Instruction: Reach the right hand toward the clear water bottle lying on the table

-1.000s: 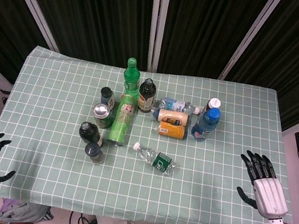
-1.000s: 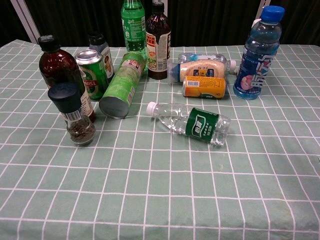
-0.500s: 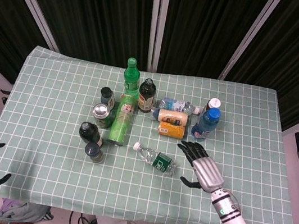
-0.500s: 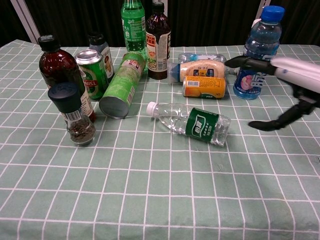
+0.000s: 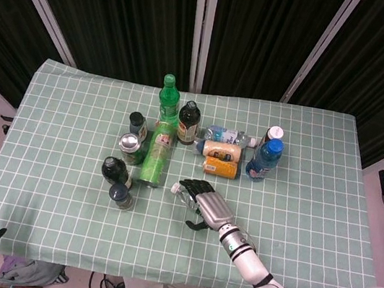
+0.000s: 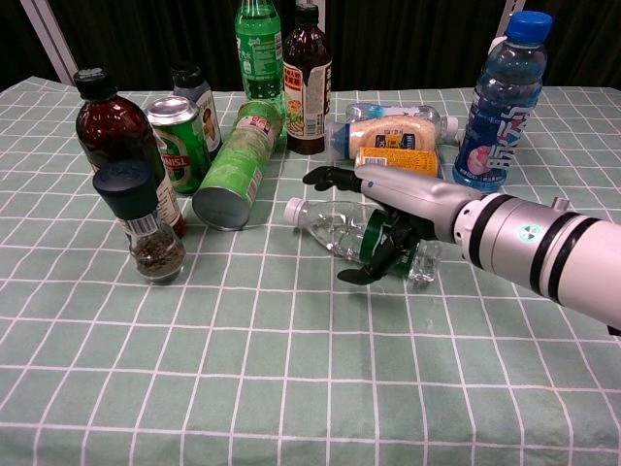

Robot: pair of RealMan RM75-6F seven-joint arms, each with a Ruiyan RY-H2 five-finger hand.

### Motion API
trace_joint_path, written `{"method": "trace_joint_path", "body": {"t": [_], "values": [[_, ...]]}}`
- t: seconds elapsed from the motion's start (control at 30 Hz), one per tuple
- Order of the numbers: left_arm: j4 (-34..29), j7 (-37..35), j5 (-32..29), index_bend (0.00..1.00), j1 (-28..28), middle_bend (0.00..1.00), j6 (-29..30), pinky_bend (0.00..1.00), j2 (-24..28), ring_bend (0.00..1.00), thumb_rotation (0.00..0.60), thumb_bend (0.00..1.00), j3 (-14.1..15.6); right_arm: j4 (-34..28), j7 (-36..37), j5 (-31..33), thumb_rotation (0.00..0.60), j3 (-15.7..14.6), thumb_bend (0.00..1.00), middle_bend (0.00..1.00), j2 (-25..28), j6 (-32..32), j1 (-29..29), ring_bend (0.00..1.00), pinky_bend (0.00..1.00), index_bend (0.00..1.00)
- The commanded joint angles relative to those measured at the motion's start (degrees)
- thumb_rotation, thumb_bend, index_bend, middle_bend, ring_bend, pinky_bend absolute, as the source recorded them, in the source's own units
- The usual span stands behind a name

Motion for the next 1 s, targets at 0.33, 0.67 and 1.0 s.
{"method": "trace_joint_path", "body": {"t": [0.33, 0.67, 1.0], "values": [[0.0, -0.4, -0.5, 0.24, 0.7, 0.11, -0.1, 0.16, 0.2, 0.11, 0.6, 0.0, 0.1, 6.1, 9.2, -11.3, 0.6, -2.0, 0.62, 0.54, -3.5, 5.9, 0.0, 0.44, 0.79, 0.55], [-1.9, 1.5, -0.2, 0.24, 0.6, 0.11, -0.2, 0.16, 0.9, 0.11, 0.6, 0.0, -0.1, -3.6, 25.9, -32.8, 0.6, -4.1, 0.65, 0.55, 5.8, 20.7, -1.8, 0.46, 0.8, 0.59], [-3.9, 3.5, 0.0, 0.24, 0.1, 0.11, -0.8, 0.16, 1.6, 0.11, 0.6, 0.0, -0.4, -5.5, 30.0, -39.8, 0.6, -4.1, 0.64, 0.55, 8.0, 26.9, -0.9, 0.46, 0.78, 0.58]]}}
